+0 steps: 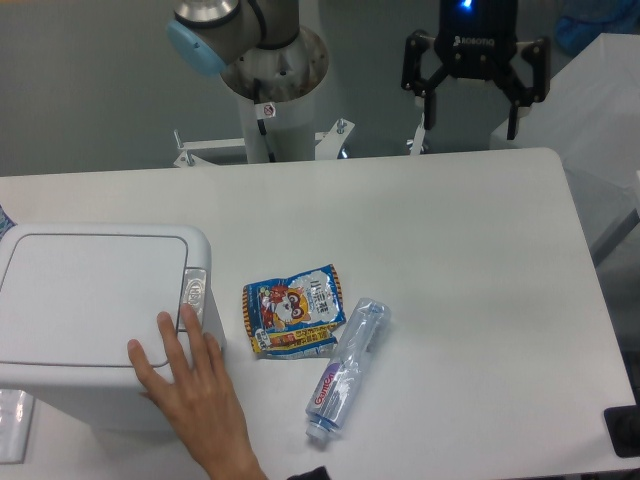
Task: Open the trash can
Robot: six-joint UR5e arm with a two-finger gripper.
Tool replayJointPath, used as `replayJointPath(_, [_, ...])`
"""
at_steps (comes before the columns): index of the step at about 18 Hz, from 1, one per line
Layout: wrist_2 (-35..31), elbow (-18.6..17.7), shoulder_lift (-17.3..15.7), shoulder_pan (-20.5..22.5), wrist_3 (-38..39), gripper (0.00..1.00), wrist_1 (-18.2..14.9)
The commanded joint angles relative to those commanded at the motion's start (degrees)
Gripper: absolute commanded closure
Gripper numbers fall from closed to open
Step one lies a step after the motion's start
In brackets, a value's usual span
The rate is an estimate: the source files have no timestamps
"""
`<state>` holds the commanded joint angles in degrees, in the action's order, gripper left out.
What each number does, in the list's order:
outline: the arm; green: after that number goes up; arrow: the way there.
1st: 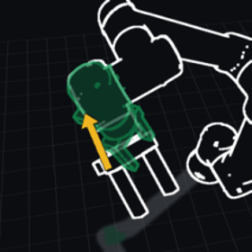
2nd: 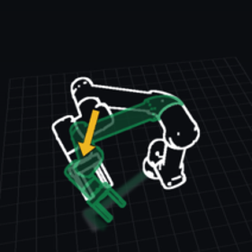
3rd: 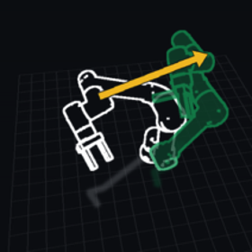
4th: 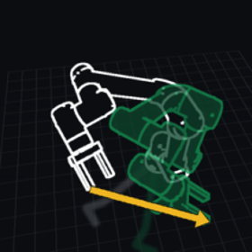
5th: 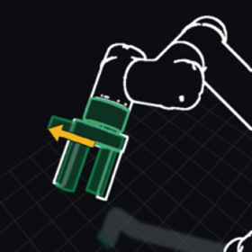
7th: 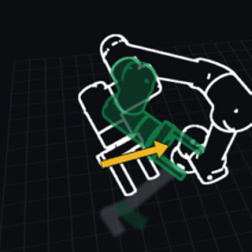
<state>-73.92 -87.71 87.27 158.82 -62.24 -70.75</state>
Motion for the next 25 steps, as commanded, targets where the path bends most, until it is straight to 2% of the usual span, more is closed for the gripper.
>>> replayJointPath(4, [1.4, 0.1, 0.2, -0.4, 3.1, 0.00, 0.6])
replayJointPath(12, [3.5, 0.4, 0.7, -0.5, 4.3, 0.00, 0.6])
replayJointPath(14, [3.4, 0.3, 1.1, -1.8, 10.1, 0.00, 1.8])
replayJointPath(17, [3.3, 0.1, 3.3, -6.9, 26.1, 0.00, 7.6])
replayJointPath(19, [3.4, -0.4, 4.4, -8.4, 34.6, 0.00, 11.4])
replayJointPath(22, [3.5, -0.7, 7.1, -13.0, 44.7, 0.00, 14.8])
replayJointPath(25, [3.7, -0.4, 9.1, -15.6, 53.9, 0.00, 18.1])
